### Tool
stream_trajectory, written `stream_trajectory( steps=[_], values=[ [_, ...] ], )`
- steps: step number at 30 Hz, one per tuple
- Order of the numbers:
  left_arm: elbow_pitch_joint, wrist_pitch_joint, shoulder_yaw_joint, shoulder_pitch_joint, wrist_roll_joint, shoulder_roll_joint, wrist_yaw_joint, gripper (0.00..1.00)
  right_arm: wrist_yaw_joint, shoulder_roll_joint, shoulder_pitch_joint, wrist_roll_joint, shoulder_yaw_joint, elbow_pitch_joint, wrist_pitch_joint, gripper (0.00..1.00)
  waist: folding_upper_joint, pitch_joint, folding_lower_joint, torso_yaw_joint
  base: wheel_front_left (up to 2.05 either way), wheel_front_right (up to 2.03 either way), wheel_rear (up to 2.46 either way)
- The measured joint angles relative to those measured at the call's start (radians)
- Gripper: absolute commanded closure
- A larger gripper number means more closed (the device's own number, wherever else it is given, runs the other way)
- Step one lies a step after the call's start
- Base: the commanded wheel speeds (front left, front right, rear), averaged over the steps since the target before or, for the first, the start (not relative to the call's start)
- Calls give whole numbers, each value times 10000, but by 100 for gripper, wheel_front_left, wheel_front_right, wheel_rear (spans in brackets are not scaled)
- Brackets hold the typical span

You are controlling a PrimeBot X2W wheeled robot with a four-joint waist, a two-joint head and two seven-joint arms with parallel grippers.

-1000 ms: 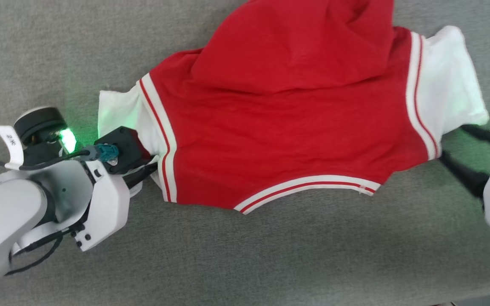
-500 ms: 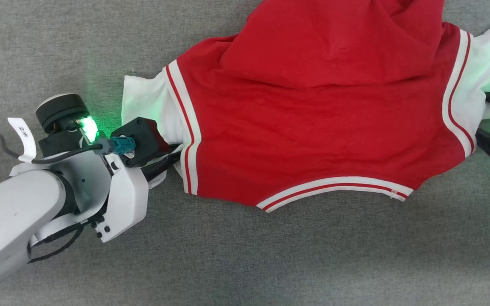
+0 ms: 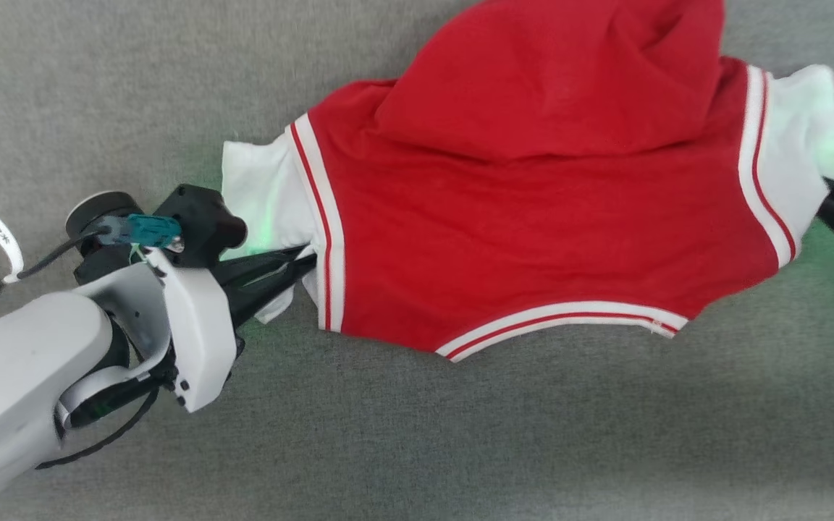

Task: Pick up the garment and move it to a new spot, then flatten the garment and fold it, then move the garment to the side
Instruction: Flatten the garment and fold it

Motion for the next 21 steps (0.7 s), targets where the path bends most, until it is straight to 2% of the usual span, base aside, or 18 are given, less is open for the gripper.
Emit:
stream_trajectory(
  steps=[1, 7, 11, 14, 17, 21],
  values=[
    [-12, -598, -23, 35, -541, 8, 21, 100, 2, -94, 273, 190, -451, -242, -257, 100, -1, -282, 0, 12, 0, 0, 0],
    [-750, -2320, 182, 20, -2023, 474, 21, 100, 0, -616, 1189, 909, -2117, -1037, -673, 100, -1, -1142, 0, 113, 0, 0, 0],
    [-1392, -2995, 439, -161, -2769, 811, 21, 100, 0, -782, 1671, 1411, -3252, -1580, -775, 100, 0, -1475, 0, 275, 0, 0, 0],
    [-1517, -3118, 558, -382, -3101, 809, 21, 100, 0, -704, 1666, 1593, -3657, -1791, -767, 100, 0, -1451, 0, 368, 0, 0, 0],
    [-1243, -3164, 727, -924, -3461, 535, 21, 100, 0, -290, 1142, 1695, -4036, -1778, -654, 100, 0, -1203, 0, 434, 0, 0, 0],
    [63, -2953, 1127, -2021, -4232, -244, 21, 100, -13, 715, -917, 1559, -4370, -872, -378, 100, -1, -727, 0, 512, 0, 0, 0]
  ],
)
